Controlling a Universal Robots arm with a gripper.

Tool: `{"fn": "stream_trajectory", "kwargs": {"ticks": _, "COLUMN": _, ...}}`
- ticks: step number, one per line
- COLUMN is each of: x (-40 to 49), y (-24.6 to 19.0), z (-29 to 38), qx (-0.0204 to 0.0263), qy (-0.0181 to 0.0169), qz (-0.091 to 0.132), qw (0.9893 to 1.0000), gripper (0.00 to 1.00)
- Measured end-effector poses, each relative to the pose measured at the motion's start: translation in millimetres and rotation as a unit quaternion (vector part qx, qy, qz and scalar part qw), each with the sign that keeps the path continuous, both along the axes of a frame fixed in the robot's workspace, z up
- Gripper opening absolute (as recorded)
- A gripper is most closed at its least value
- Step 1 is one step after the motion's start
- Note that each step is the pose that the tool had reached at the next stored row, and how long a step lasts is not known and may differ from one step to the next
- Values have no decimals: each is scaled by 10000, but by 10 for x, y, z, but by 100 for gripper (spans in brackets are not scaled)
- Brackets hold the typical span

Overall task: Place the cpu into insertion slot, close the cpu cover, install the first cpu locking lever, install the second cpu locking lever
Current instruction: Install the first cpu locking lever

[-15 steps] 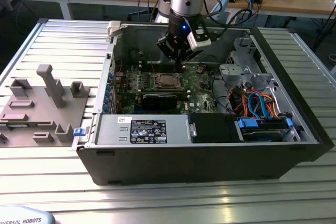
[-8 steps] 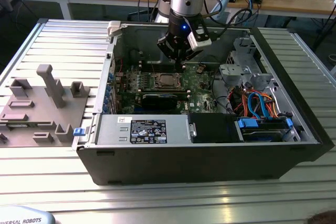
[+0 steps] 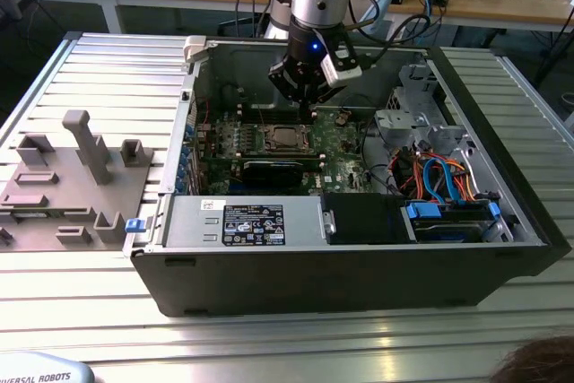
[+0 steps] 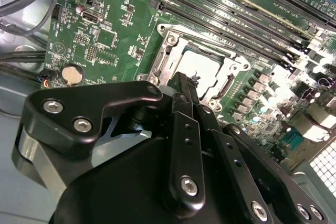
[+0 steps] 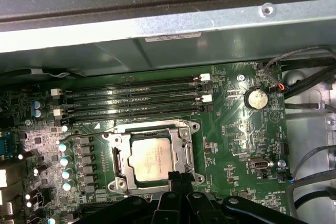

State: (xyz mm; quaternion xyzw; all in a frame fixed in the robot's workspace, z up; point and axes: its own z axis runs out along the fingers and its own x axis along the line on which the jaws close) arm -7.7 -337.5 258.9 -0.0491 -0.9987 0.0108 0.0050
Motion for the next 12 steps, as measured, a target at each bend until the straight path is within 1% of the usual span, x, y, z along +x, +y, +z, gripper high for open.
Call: {"fn": "stream_trajectory", "kwargs": {"ticks": 12, "x": 0, "y": 0, "z": 0, "qx": 0, "qy": 0, "qz": 56, "qw": 10000, "gripper": 11}}
